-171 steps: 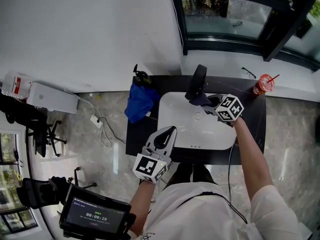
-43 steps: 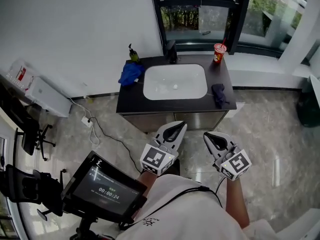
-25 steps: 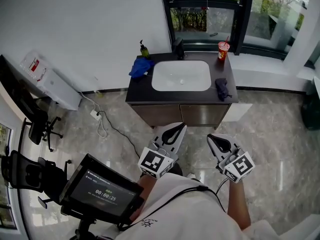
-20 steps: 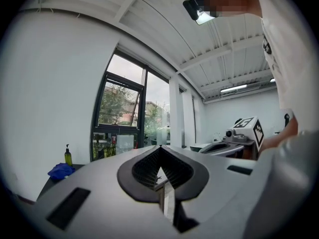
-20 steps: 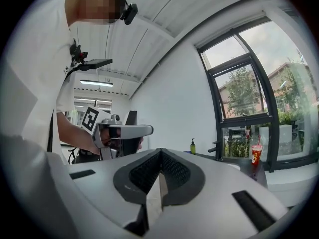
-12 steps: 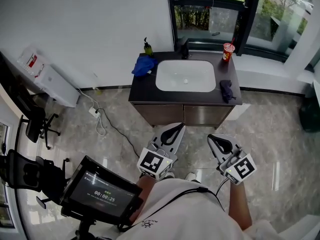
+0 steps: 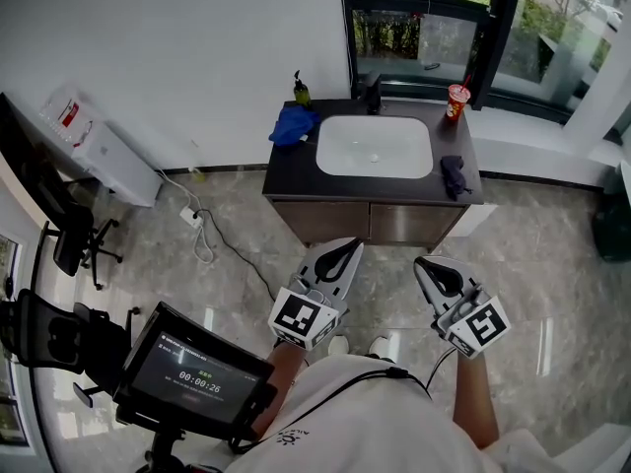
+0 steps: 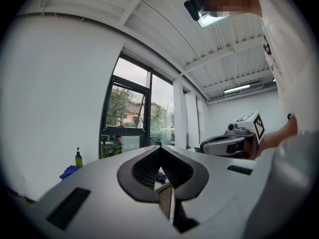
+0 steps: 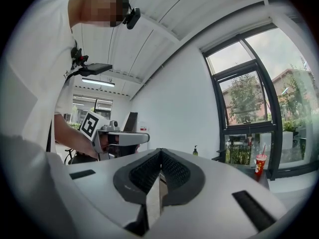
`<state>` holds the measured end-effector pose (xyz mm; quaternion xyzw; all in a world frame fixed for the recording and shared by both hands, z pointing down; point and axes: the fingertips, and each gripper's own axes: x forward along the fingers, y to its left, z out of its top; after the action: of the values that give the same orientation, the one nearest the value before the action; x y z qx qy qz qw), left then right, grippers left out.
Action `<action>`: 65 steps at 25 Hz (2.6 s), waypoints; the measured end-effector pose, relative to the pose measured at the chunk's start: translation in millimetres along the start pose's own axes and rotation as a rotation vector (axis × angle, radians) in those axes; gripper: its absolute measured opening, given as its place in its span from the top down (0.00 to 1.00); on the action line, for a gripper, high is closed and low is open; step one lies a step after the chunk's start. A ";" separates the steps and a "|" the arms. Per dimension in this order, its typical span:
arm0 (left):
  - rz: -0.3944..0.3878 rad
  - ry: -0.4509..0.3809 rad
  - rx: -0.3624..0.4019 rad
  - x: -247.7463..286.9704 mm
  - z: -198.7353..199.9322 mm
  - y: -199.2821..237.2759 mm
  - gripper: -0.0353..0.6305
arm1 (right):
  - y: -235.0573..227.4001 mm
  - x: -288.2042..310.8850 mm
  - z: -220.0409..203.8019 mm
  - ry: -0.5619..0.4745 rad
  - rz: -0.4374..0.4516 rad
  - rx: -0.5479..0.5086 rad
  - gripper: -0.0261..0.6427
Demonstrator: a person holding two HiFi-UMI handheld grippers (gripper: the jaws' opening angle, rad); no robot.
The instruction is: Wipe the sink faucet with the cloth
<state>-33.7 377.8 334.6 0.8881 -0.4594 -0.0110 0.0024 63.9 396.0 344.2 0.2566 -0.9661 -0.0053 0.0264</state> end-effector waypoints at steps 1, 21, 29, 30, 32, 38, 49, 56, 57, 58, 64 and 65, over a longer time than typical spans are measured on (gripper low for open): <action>-0.002 0.000 0.000 -0.9 0.9 -0.6 0.95 | 1.1 -0.4 -1.4 0.003 -0.004 0.008 0.96; -0.014 -0.006 -0.004 -11.9 -4.2 -1.1 0.95 | 6.9 -6.3 -10.1 0.011 -0.058 0.012 0.96; -0.013 -0.005 -0.003 -13.4 -5.0 -0.4 0.95 | 7.7 -5.5 -11.7 0.010 -0.062 0.009 0.96; -0.013 -0.004 -0.004 -13.9 -5.4 -0.4 0.95 | 8.5 -5.1 -12.4 0.012 -0.061 0.009 0.96; -0.016 -0.003 -0.003 -14.1 -5.7 -1.0 0.95 | 9.0 -4.3 -12.9 0.013 -0.060 0.009 0.96; -0.014 -0.006 -0.005 -14.3 -6.1 0.3 0.95 | 8.9 -2.8 -14.3 0.016 -0.059 0.006 0.96; -0.015 -0.007 -0.001 -14.8 -6.7 0.8 0.95 | 7.2 -3.4 -17.1 0.019 -0.075 -0.006 0.96; -0.016 -0.006 0.003 -13.7 -5.9 1.5 0.95 | 4.9 -2.8 -15.3 0.015 -0.076 -0.008 0.96; -0.016 -0.006 0.003 -13.9 -6.2 1.7 0.95 | 5.0 -2.4 -15.5 0.015 -0.076 -0.009 0.96; -0.015 -0.007 0.004 -14.2 -6.2 2.3 0.95 | 5.1 -1.8 -15.4 0.015 -0.075 -0.009 0.96; -0.012 -0.005 0.005 -14.9 -6.8 2.8 0.95 | 5.7 -0.4 -16.0 0.014 -0.069 -0.007 0.96; -0.014 -0.003 0.006 -14.9 -7.2 2.6 0.95 | 5.9 -0.3 -16.4 0.015 -0.069 -0.006 0.96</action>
<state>-44.3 388.4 342.0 0.8913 -0.4532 -0.0109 -0.0011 62.1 401.3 360.8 0.2896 -0.9565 -0.0072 0.0344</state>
